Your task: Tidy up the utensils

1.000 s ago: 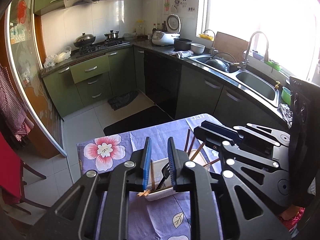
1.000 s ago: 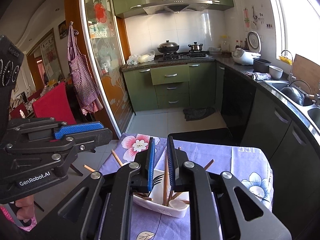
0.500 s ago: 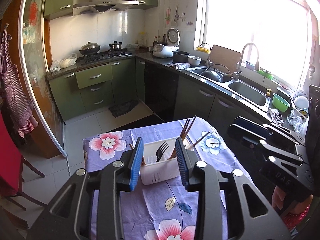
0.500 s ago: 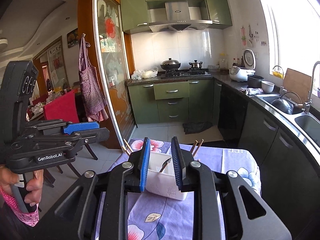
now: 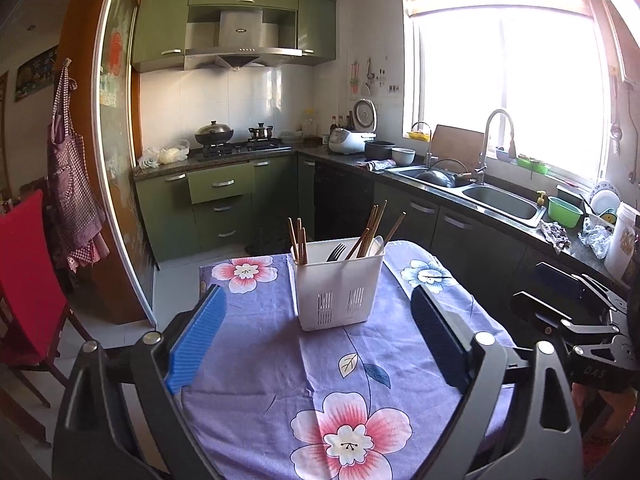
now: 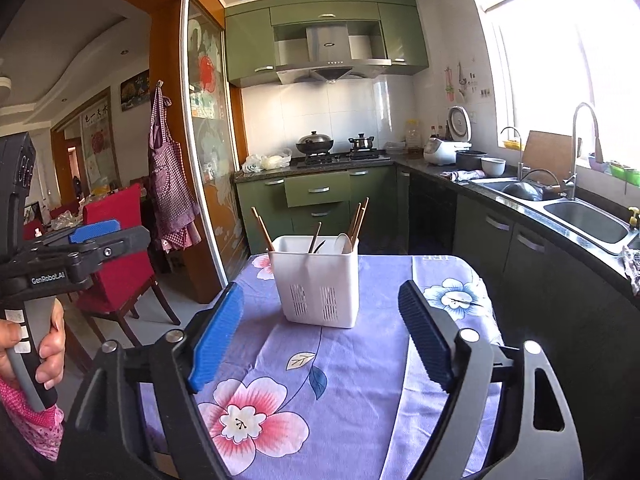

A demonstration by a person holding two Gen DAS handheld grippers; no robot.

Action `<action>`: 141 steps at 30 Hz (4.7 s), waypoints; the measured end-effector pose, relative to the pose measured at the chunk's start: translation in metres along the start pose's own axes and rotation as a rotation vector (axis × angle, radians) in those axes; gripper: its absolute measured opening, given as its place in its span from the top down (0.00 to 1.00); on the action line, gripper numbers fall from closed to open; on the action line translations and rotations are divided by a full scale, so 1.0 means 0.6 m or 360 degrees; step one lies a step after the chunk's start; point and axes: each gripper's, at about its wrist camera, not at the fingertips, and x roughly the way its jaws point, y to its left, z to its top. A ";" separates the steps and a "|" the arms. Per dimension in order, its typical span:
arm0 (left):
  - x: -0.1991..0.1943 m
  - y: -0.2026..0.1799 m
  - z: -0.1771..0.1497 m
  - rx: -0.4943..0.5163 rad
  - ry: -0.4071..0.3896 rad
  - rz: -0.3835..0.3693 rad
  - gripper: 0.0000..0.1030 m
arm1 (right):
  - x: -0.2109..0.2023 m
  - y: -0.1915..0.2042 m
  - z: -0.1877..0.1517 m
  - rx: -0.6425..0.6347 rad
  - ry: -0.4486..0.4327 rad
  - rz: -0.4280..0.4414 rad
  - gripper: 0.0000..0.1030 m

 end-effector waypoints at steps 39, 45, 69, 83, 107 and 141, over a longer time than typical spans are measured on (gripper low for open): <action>-0.057 0.029 -0.089 -0.0169 0.0078 0.0028 0.07 | -0.077 0.056 -0.037 -0.0059 -0.0082 -0.0144 0.05; -0.054 0.029 -0.093 -0.0176 0.0091 0.0028 0.07 | -0.073 0.056 -0.036 -0.0059 -0.0071 -0.0139 0.05; -0.054 0.027 -0.090 -0.0170 0.0094 0.0024 0.07 | -0.069 0.057 -0.036 -0.0058 -0.0064 -0.0131 0.05; -0.051 0.027 -0.092 -0.0173 0.0111 0.0032 0.07 | -0.060 0.062 -0.041 -0.0053 -0.0051 -0.0128 0.05; -0.039 0.029 -0.092 -0.0176 0.0176 0.0046 0.07 | -0.052 0.062 -0.048 -0.0052 -0.0028 -0.0130 0.05; -0.055 0.036 -0.078 -0.0131 0.0059 0.0085 0.07 | -0.038 0.064 -0.054 -0.0052 -0.0007 -0.0139 0.05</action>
